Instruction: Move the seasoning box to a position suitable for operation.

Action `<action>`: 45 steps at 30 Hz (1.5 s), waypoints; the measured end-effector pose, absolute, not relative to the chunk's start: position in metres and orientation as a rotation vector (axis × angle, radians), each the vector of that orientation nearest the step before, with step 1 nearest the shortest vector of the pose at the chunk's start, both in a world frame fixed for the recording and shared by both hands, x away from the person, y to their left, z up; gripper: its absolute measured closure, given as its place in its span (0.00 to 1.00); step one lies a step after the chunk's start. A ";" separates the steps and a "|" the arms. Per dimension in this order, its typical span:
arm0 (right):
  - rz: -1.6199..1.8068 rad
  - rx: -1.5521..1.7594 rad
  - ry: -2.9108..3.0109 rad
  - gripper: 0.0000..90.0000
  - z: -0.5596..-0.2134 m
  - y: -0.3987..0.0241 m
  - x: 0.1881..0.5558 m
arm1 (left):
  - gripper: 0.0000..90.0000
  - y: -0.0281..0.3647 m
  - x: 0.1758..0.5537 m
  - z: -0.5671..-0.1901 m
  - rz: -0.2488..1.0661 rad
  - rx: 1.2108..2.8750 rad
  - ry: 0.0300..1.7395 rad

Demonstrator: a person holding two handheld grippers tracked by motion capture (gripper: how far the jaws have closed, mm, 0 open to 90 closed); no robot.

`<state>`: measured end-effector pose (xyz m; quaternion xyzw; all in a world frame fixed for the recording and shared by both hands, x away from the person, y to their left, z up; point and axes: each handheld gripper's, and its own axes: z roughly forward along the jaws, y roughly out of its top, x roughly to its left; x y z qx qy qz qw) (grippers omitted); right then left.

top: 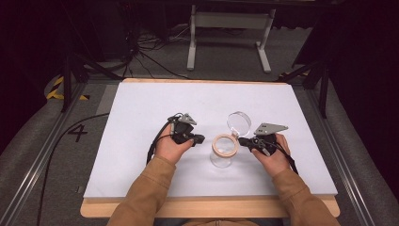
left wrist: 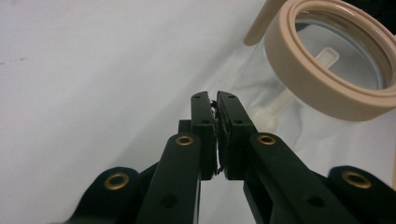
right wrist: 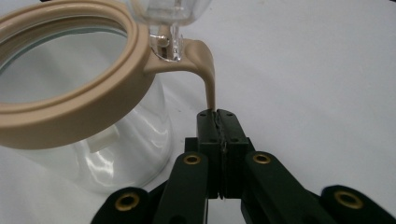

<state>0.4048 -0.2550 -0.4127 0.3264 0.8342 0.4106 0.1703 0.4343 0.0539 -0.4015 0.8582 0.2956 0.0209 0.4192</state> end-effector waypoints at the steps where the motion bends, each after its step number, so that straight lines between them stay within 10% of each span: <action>1: 1.168 0.924 2.368 1.00 -0.413 -0.255 0.406 | 0.96 0.055 0.434 -0.402 0.050 2.151 0.743; 45: 1.174 1.072 2.262 1.00 -0.410 -0.300 0.394 | 1.00 0.002 0.421 -0.411 -0.055 2.320 0.612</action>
